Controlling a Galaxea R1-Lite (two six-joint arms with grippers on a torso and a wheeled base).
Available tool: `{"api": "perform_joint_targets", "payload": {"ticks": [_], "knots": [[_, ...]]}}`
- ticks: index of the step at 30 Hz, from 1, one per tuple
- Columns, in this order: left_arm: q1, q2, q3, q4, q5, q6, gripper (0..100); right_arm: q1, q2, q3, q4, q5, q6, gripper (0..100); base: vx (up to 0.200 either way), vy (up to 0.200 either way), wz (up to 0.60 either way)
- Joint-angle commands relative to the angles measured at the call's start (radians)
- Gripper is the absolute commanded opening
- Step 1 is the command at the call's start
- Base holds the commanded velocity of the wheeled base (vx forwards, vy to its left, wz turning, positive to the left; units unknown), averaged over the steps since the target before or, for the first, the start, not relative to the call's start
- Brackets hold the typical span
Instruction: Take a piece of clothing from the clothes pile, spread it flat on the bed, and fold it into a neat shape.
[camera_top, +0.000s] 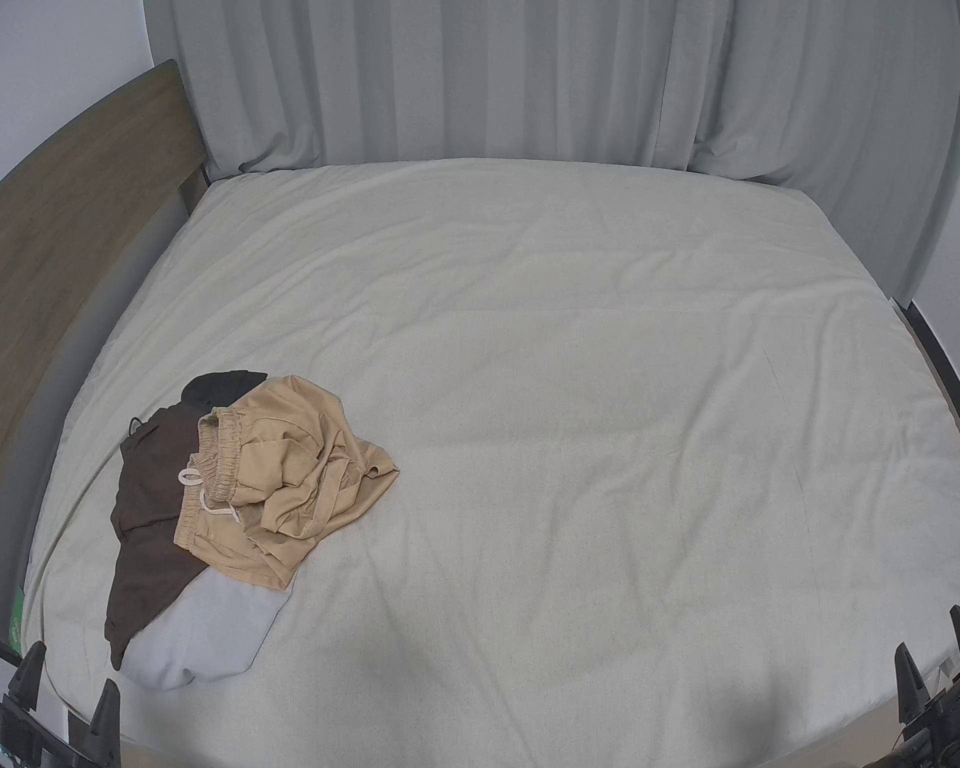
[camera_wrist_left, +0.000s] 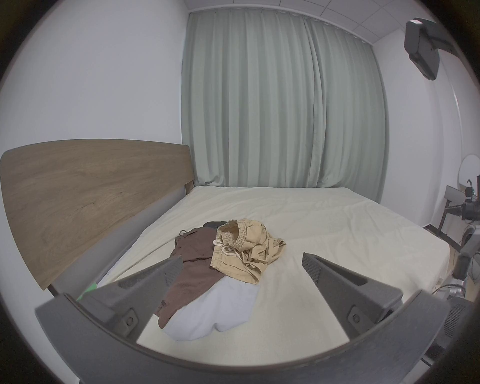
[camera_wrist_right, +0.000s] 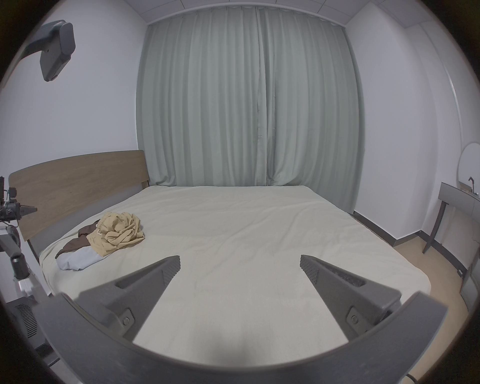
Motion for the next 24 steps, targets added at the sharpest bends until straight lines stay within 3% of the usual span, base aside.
{"api": "perform_joint_targets", "payload": {"ticks": [1,10,15,24], "knots": [[0.001,-0.016,0.018,-0.001,0.0,-0.006,100,0.0,-0.015,0.018,-0.001,0.0,-0.001,100,0.0,0.0,0.0],[0.001,-0.016,0.018,-0.009,-0.003,0.0,100,0.0,-0.013,0.018,-0.001,0.0,-0.001,100,0.0,0.0,0.0],[0.004,-0.009,0.001,-0.118,-0.001,-0.003,100,0.0,-0.015,0.018,-0.001,-0.001,-0.001,100,0.0,0.0,0.0],[0.005,0.015,-0.03,-0.112,-0.006,0.002,100,0.0,-0.015,0.018,-0.001,-0.003,0.001,100,0.0,0.0,0.0]]}}
